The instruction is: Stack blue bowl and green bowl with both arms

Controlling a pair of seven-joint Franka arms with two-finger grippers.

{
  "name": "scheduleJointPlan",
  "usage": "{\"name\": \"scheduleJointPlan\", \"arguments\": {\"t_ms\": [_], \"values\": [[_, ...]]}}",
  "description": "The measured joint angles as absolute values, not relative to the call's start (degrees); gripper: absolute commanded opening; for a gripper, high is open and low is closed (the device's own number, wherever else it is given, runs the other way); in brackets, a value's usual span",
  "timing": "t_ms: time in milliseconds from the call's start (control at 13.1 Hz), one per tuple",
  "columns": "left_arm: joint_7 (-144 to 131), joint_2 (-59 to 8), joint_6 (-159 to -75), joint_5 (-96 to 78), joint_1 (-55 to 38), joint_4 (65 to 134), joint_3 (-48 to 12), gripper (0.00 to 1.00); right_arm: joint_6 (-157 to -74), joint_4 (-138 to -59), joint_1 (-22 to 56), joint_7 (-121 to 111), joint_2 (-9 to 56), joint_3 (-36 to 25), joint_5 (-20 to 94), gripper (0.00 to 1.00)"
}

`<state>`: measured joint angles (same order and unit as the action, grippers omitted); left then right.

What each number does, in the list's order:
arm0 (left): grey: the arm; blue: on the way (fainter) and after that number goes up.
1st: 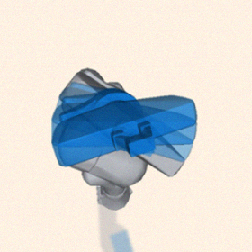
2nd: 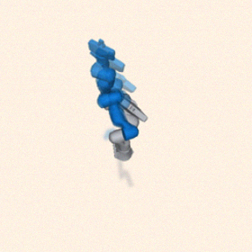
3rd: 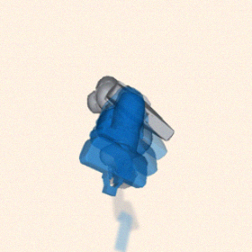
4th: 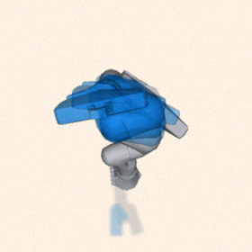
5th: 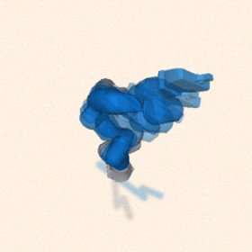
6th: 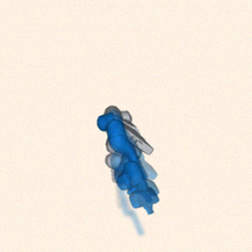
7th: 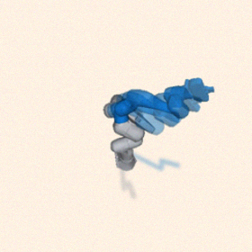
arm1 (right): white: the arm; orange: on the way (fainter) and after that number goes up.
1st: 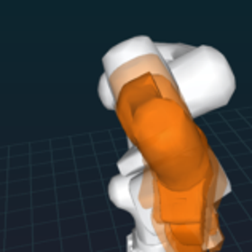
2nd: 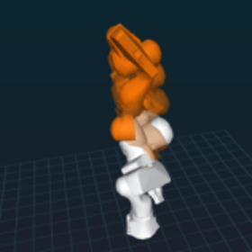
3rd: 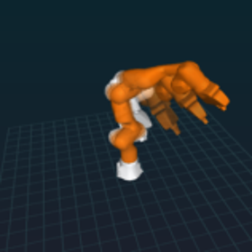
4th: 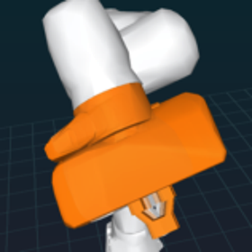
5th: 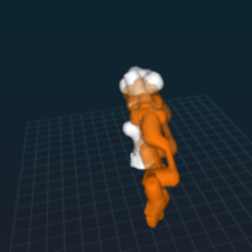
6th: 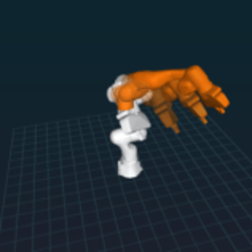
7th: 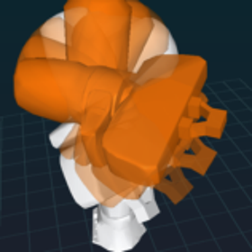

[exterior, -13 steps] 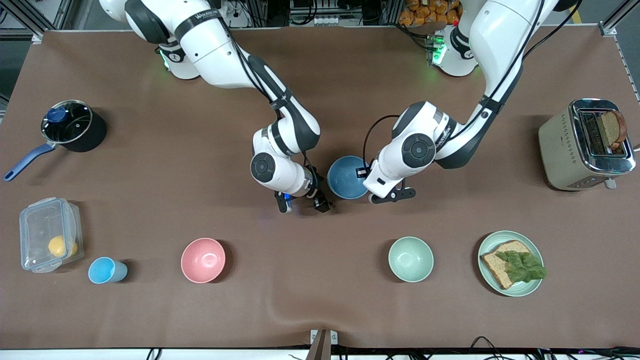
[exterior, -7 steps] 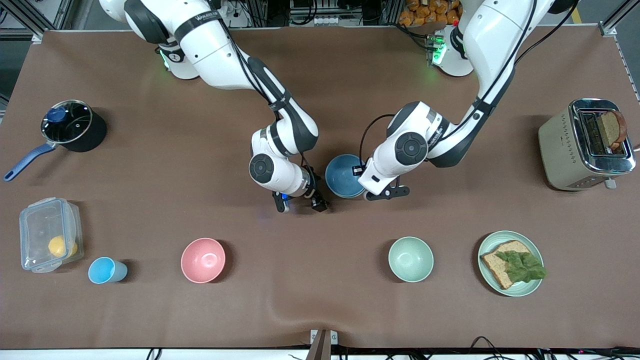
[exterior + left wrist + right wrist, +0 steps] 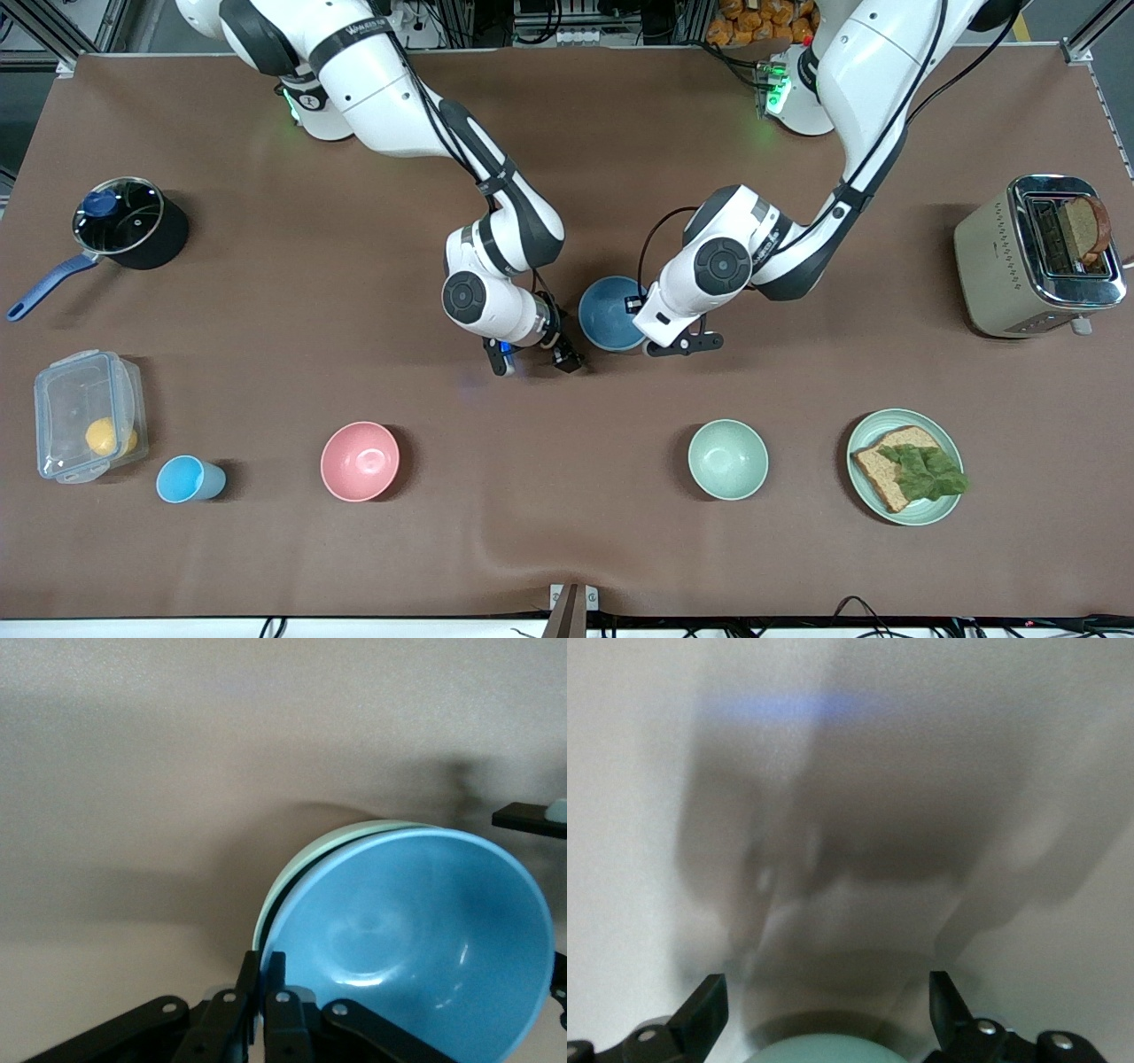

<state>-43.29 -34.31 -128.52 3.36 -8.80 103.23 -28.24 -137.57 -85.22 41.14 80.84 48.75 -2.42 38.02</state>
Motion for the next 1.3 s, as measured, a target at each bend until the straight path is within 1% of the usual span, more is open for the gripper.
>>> {"name": "scheduleJointPlan", "arguments": {"t_ms": [77,153,230,306,383,459,918,1148,1301], "values": [[-43.29,-34.37,-128.67,3.36,-8.80,103.22,-28.24,0.00,-137.27,-85.24,41.14,80.53,48.52,-2.42,38.02,1.00],[-43.29,-34.40,-128.73,3.36,-8.80,103.22,-28.24,0.06,-137.10,-85.24,41.14,80.36,48.38,-2.43,38.02,1.00],[-43.29,-34.44,-128.75,3.36,-8.80,103.22,-28.23,0.31,-136.93,-85.24,41.13,80.26,48.30,-2.44,38.02,1.00],[-43.29,-34.50,-128.79,3.36,-8.80,103.22,-28.23,0.59,-136.81,-85.24,41.13,80.10,48.28,-2.45,38.02,1.00],[-43.29,-34.56,-128.89,3.36,-8.80,103.21,-28.22,0.83,-136.73,-85.26,41.13,79.76,48.29,-2.45,38.02,1.00],[-43.40,-34.59,-129.05,3.36,-8.79,103.19,-28.18,1.00,-136.71,-85.26,41.13,79.34,48.29,-2.45,38.02,1.00],[-43.81,-33.62,-129.53,3.37,-7.50,101.29,-27.94,1.00,-136.64,-85.27,41.13,78.54,48.29,-2.45,38.02,1.00],[-43.81,-29.22,-127.85,3.47,-3.43,99.64,-27.72,1.00,-135.95,-85.25,41.00,75.97,47.94,-2.68,38.02,1.00],[-42.26,-25.10,-124.83,3.84,0.24,98.81,-27.71,1.00,-131.60,-85.15,40.36,70.96,46.54,-4.18,37.98,1.00]]}}
